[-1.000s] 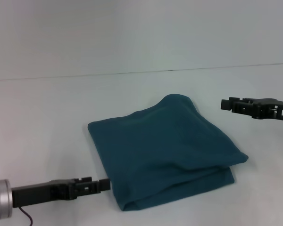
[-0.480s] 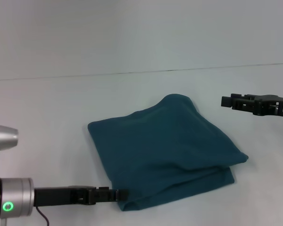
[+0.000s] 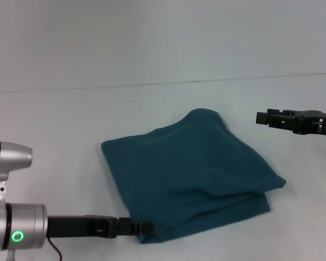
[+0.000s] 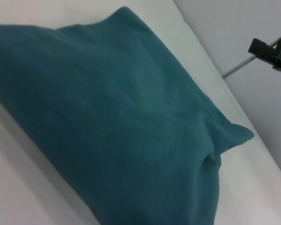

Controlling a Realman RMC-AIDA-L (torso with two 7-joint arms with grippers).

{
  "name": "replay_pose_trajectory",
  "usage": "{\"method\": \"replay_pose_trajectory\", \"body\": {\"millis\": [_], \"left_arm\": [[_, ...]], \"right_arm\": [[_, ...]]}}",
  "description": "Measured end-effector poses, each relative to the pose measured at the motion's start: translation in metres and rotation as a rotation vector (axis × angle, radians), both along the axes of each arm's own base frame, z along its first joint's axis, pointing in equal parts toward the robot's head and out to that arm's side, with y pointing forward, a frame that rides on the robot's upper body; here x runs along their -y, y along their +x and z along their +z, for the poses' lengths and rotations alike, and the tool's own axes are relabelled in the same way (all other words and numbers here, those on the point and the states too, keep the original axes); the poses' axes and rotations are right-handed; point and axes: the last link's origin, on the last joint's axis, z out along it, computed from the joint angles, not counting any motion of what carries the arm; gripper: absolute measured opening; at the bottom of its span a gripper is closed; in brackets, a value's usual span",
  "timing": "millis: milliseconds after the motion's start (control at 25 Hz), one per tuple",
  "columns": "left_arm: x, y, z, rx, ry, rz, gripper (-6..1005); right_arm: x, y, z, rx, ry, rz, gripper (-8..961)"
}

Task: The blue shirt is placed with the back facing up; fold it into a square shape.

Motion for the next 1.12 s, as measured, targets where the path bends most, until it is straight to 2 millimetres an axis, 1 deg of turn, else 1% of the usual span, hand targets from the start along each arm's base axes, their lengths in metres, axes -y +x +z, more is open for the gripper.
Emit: {"method": "replay_pose_trajectory", "body": {"millis": [200,720,920,1120], "left_arm": [[0.001,0.001,-0.005,-0.014,-0.019,-0.01,951],[-0.001,0.003,-0.006,-0.031,-0.019,-0.035,951],[-0.007,0.001,0.006,-0.063,0.041,-0.094,951],[-0.011,-0.007,0.027,-0.12,0.156,-0.172,951]], "right_arm": [[0.0,0.0,0.0,0.0,-0.001,0.001,560],[-0.001,-0.002,0.0,0.001,-0.002,0.006,561],[-0.002,-0.001,0.0,0.001,0.004,0.001,560],[-0.001,-0.001,0.0,-0.006,0.009,-0.003,560]]}}
